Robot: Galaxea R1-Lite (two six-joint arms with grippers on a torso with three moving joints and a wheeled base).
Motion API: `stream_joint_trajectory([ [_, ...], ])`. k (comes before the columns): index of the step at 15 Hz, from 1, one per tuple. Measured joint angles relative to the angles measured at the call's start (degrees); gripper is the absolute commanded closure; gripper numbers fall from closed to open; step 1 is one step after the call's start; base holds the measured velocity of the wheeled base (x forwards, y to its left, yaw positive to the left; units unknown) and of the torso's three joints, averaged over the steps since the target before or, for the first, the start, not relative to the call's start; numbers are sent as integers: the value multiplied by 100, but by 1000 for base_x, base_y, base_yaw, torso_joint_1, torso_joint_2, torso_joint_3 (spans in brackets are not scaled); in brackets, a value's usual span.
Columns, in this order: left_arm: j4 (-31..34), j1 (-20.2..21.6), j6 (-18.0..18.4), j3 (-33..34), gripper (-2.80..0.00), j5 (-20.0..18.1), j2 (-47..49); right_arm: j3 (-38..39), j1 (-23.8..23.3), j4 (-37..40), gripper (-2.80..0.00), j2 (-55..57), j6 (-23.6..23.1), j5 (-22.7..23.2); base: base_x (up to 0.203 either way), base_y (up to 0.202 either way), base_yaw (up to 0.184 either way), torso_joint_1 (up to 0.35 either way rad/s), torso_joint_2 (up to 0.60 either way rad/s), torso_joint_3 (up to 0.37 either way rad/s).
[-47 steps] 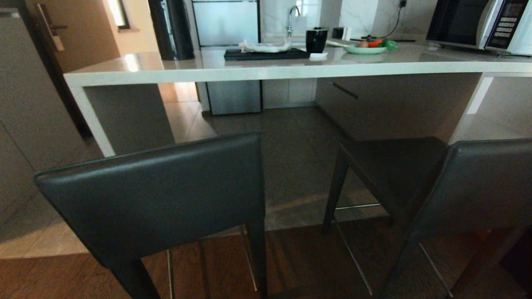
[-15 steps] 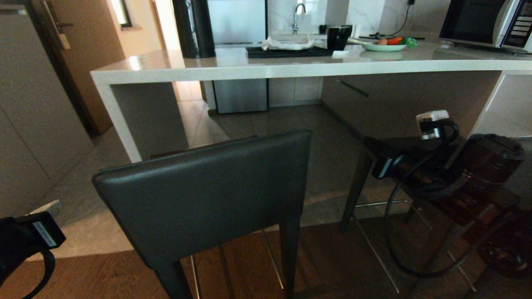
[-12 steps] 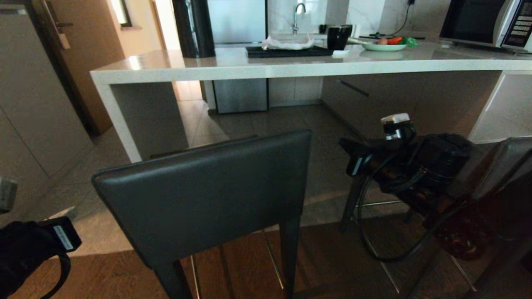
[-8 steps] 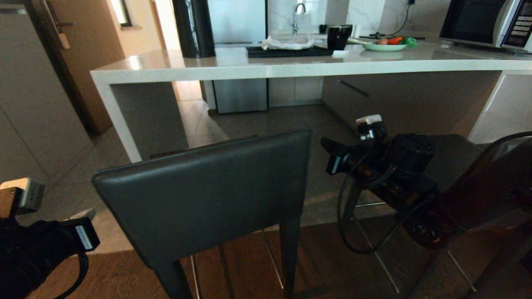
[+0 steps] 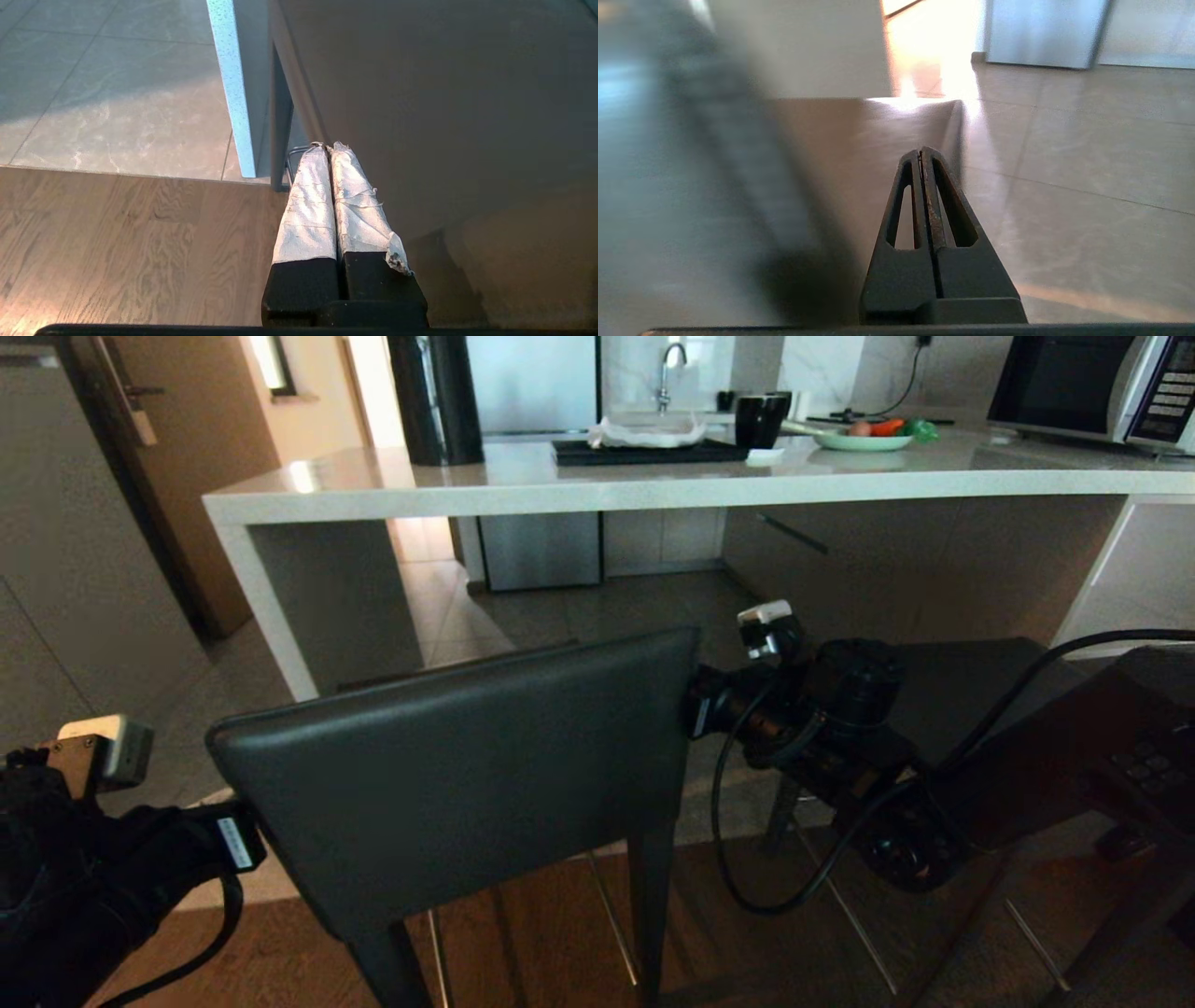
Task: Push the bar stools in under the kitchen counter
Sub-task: Push the gray chair back under the dining table
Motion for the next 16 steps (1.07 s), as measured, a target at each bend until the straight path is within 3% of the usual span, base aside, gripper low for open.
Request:
stream_joint_trajectory([
  [16, -22, -143, 38, -1419, 0, -38, 1275, 347, 658, 71, 0, -405, -33, -46, 0, 0, 0, 0, 0, 0],
])
